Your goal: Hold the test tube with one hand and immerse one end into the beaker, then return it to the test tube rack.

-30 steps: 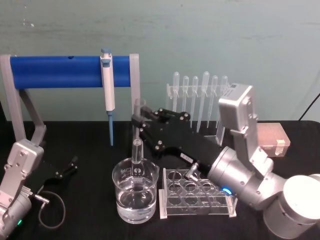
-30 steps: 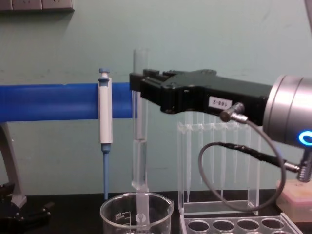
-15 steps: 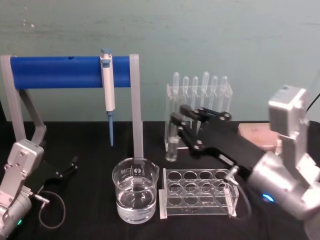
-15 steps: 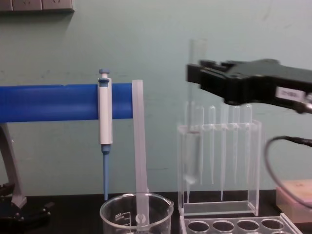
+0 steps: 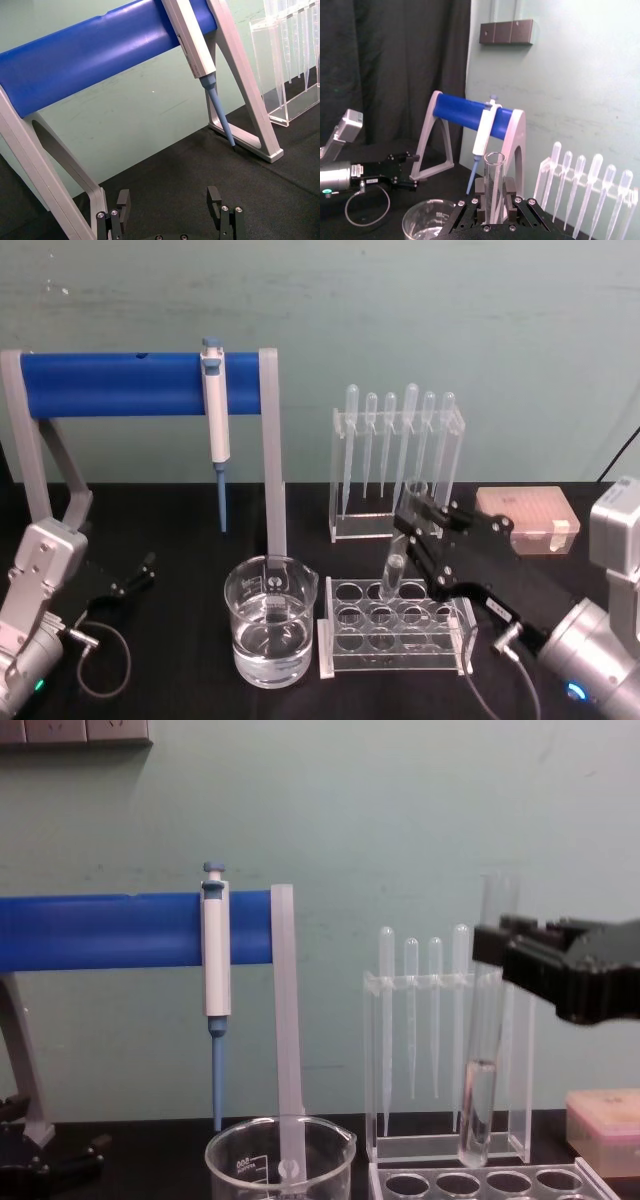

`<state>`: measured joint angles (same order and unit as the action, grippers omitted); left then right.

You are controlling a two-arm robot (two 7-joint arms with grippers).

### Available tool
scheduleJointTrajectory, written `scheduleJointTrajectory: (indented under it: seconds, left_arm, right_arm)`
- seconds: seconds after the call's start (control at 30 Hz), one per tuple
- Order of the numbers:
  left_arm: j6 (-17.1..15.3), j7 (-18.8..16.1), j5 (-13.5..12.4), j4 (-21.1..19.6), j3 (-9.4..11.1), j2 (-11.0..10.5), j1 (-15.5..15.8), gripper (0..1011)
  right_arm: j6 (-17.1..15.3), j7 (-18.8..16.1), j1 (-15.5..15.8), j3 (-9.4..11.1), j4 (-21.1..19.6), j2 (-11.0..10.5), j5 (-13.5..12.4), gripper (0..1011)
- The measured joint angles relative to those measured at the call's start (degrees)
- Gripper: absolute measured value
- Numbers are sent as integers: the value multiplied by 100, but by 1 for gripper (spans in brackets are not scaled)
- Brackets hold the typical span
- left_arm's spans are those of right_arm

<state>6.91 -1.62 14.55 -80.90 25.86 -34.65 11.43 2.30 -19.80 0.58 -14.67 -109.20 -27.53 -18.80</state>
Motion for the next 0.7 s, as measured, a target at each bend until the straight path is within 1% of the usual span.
scheduleJointTrajectory:
  seconds: [0.2, 0.5, 0.7]
  left_arm:
    - [0, 0, 0, 0, 0, 0, 0, 1000]
    - [0, 0, 0, 0, 0, 0, 0, 1000]
    - [0, 0, 0, 0, 0, 0, 0, 1000]
  right_arm:
    - [118, 19, 93, 4, 204, 123, 83, 224]
    - [192, -3, 43, -57, 449, 287, 195, 225]
    - [205, -7, 31, -82, 561, 345, 271, 225]
